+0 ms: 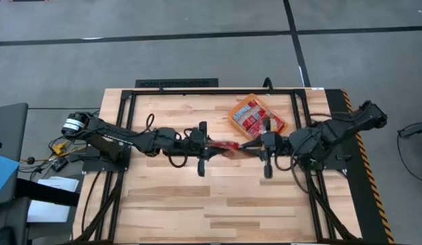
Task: Sort popcorn bags into baskets
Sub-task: Put the popcorn bag into the orange transparent bin
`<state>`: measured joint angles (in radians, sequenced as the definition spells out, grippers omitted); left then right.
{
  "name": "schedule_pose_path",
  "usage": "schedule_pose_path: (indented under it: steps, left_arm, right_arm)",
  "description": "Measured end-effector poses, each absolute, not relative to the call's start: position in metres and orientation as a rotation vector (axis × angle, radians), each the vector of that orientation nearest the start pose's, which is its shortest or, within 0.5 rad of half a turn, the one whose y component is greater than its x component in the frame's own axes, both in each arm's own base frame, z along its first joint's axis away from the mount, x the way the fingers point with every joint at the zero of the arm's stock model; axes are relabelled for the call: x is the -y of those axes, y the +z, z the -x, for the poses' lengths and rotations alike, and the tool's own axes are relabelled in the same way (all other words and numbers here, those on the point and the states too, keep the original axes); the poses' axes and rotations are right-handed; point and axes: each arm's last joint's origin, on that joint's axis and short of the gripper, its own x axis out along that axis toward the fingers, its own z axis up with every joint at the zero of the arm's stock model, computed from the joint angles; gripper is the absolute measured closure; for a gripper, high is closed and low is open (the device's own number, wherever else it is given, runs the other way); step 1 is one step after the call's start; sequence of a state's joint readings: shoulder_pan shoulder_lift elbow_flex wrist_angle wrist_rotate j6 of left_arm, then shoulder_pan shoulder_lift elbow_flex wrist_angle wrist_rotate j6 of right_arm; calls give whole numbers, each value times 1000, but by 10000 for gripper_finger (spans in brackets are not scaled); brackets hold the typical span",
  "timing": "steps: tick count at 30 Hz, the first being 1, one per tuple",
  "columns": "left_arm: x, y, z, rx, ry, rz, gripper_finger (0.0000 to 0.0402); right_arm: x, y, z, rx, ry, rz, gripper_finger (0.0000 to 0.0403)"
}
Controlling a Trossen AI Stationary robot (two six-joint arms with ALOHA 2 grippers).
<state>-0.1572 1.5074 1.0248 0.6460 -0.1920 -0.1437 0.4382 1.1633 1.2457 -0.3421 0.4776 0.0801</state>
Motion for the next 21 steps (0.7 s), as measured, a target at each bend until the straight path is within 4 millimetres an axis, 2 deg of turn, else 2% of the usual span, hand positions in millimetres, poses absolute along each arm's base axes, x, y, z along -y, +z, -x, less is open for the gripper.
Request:
schedule_pose_path:
  steps: [6, 13, 16, 21]
  left_arm:
    - [19, 317, -345, 85, 154, 275, 393]
    - [-44, 333, -348, -121, 269, 310, 393]
    - [-72, 344, -344, -129, 280, 302, 393]
    - [-114, 354, -340, -88, 300, 321, 394]
  right_arm:
    - [-69, 427, -183, -153, -55, -2, 317]
    - [-45, 443, -133, -80, -96, -42, 299]
    - [-38, 444, -119, -82, -122, -36, 301]
    - [-32, 440, -108, -117, -167, -8, 305]
